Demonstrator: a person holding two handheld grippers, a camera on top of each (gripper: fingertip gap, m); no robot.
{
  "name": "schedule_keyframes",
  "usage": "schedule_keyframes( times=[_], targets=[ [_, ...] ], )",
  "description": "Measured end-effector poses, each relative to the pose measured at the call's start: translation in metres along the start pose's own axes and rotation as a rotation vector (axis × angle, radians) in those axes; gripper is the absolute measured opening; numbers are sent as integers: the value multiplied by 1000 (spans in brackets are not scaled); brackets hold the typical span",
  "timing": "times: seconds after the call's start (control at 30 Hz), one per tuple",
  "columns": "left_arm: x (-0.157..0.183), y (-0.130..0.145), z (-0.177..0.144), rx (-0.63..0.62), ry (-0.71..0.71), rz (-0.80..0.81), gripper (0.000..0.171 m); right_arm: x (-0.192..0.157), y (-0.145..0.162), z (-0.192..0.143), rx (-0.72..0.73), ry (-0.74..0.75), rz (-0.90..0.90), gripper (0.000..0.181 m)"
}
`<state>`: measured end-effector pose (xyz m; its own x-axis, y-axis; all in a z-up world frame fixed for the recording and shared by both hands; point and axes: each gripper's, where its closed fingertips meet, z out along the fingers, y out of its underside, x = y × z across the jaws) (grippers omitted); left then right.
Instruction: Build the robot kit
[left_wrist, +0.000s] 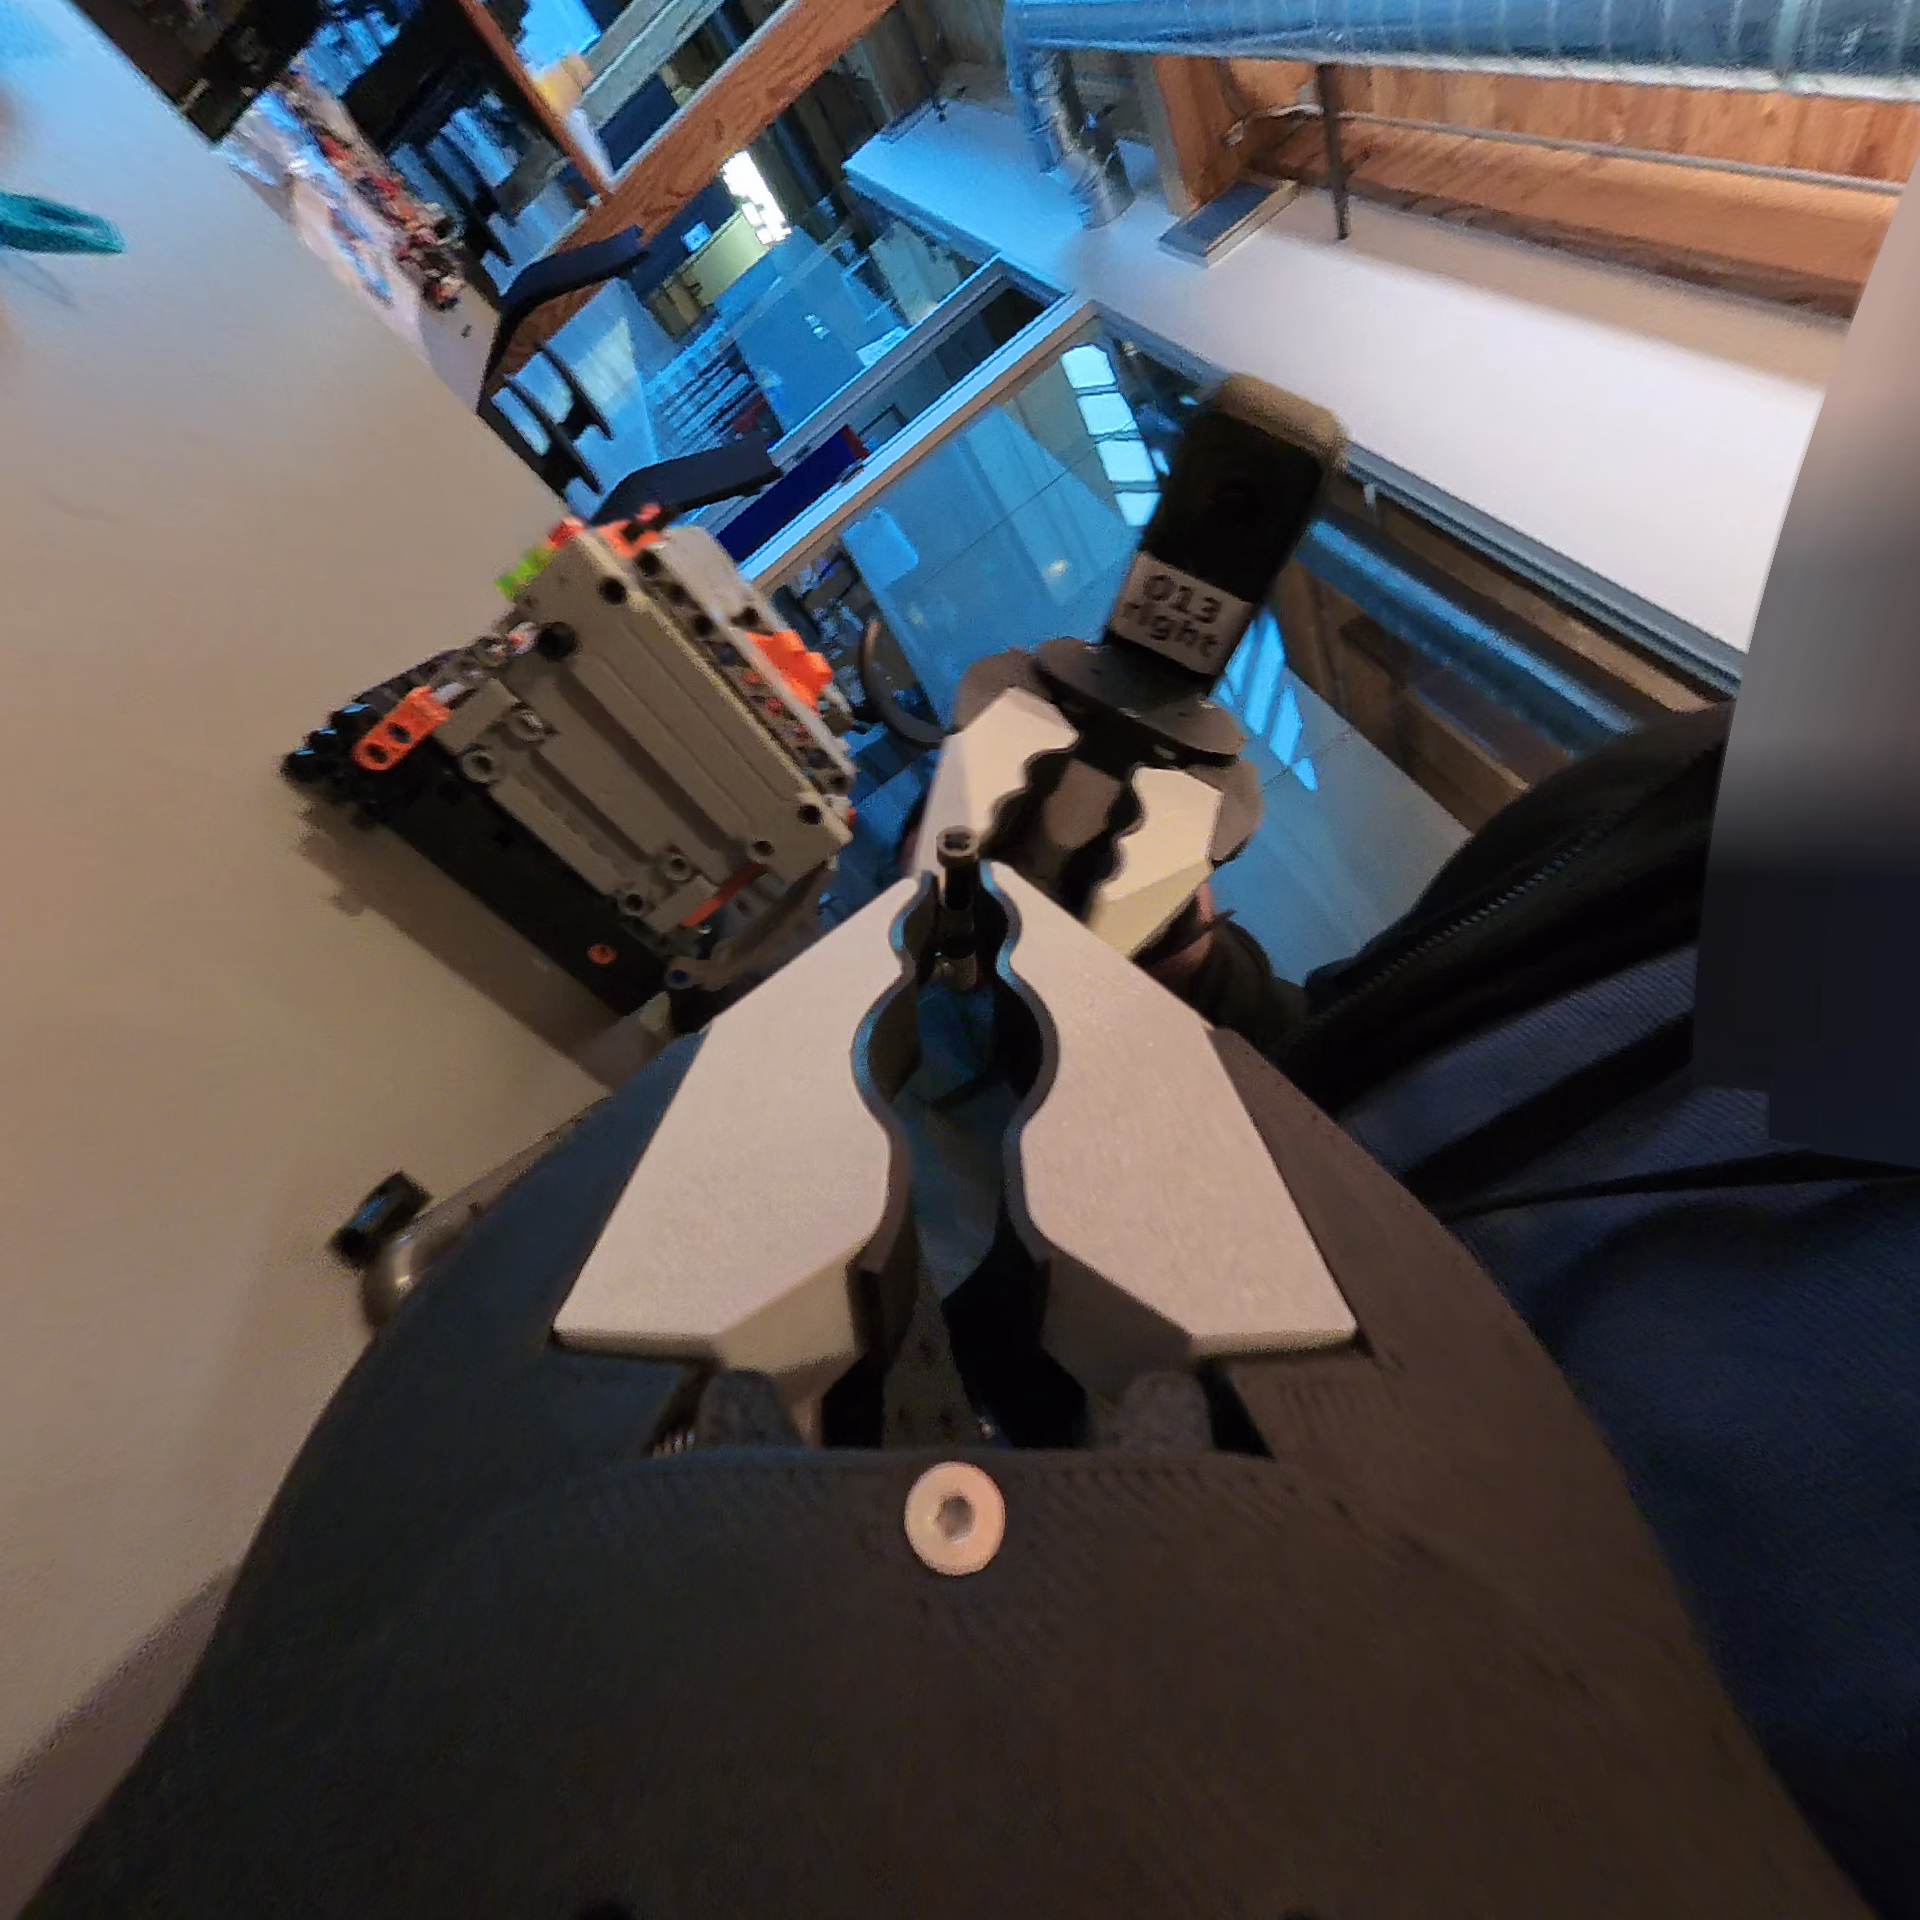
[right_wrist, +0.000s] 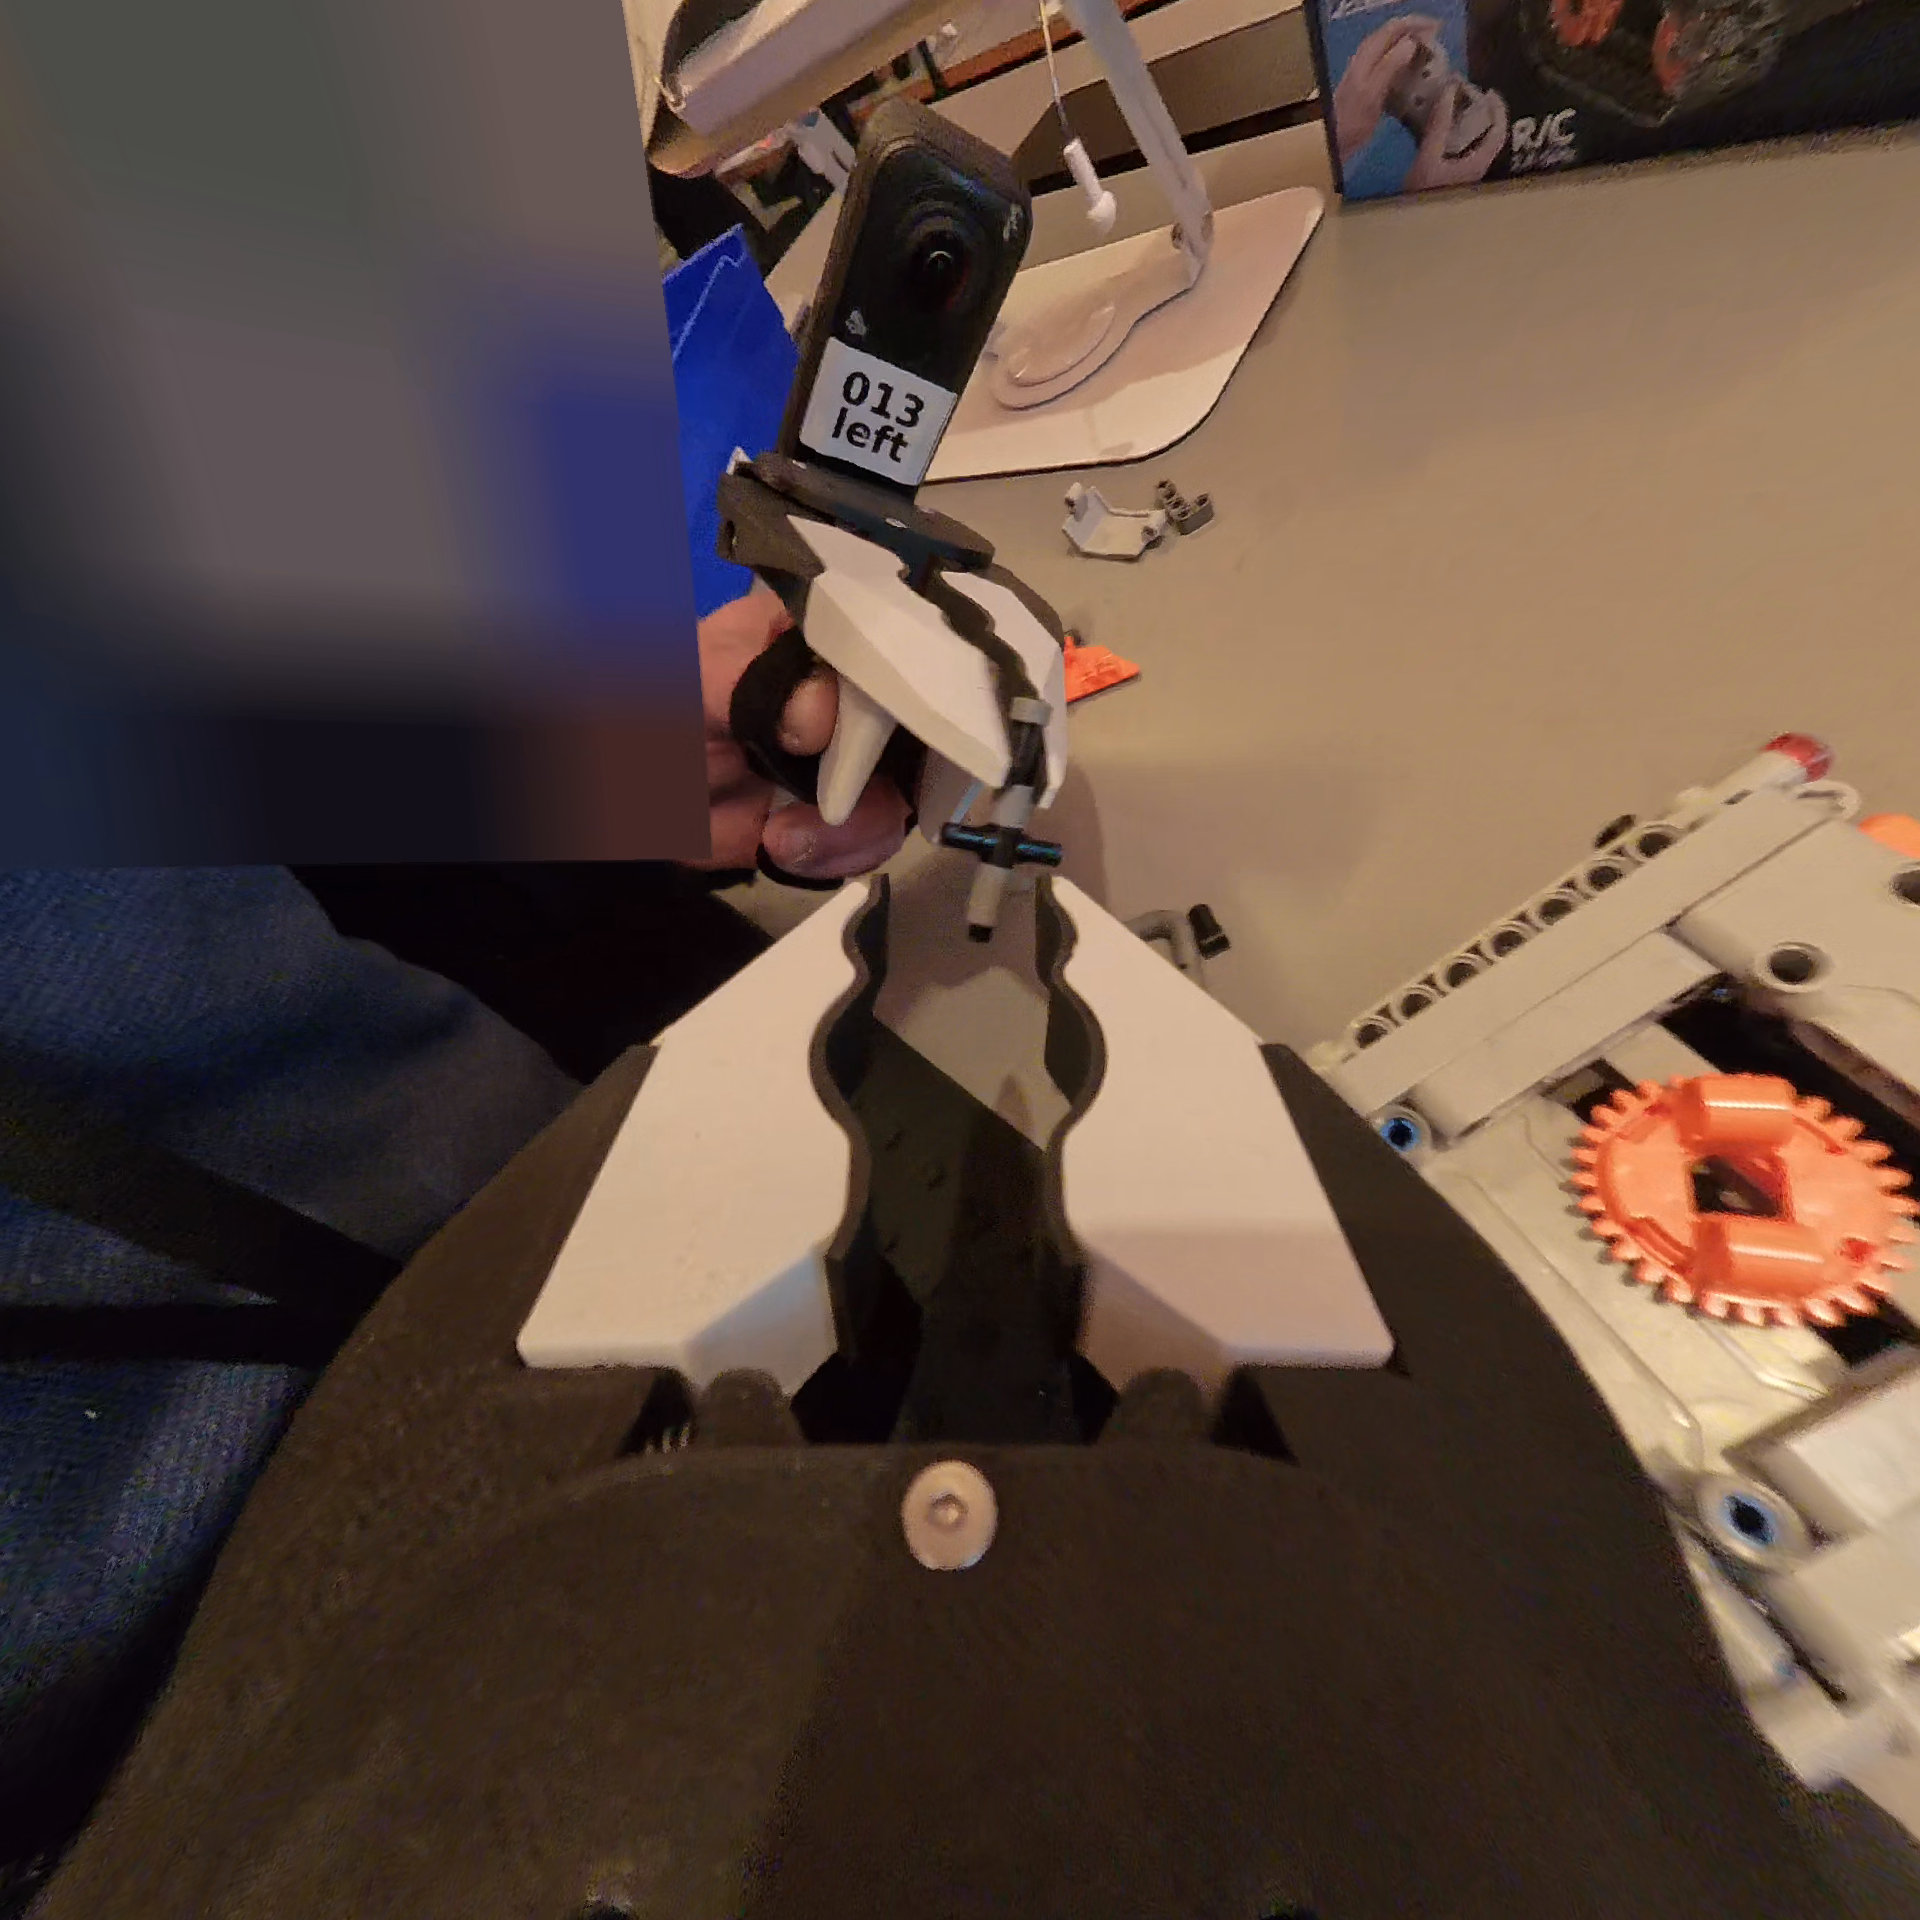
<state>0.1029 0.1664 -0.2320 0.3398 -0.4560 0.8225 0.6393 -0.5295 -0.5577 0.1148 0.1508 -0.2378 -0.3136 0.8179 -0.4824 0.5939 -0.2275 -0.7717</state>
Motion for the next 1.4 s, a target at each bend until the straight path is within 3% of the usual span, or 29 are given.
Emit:
schedule_keyframes(
  times=[0.07,0.23,0.33,0.53,0.67,0.8,0.87,0.97,1.07,1.13,1.27,1.4],
  targets=[
    [-12,-1,0,-38,-43,-3,3,4,-3,-10,-3,51,-67,28],
    [-71,10,4,-265,-270,-37,4,25,-5,-44,-46,166,-179,26],
    [-89,16,8,-383,-337,-25,4,43,-5,-60,-86,236,-222,31],
    [-118,23,6,-403,-397,-33,5,70,-3,-72,-208,304,-363,38],
    [-118,22,5,-419,-425,11,19,77,-7,-71,-235,267,-411,41],
    [-97,1,5,-349,-401,129,41,84,-13,-70,-262,224,-462,49],
    [-81,-12,15,-338,-404,301,59,89,-14,-69,-290,203,-487,55],
    [-47,-29,39,-323,-359,548,77,96,-16,-66,-322,177,-510,51],
    [-33,-27,63,-382,-310,690,81,101,-19,-63,-343,154,-522,46],
    [-42,-20,70,-458,-346,763,84,100,-20,-59,-351,120,-516,46],
    [-49,-15,77,-523,-335,814,84,102,-14,-51,-376,78,-491,41],
    [-54,-15,80,-535,-333,816,80,107,-17,-50,-370,71,-496,22]
  ],
)
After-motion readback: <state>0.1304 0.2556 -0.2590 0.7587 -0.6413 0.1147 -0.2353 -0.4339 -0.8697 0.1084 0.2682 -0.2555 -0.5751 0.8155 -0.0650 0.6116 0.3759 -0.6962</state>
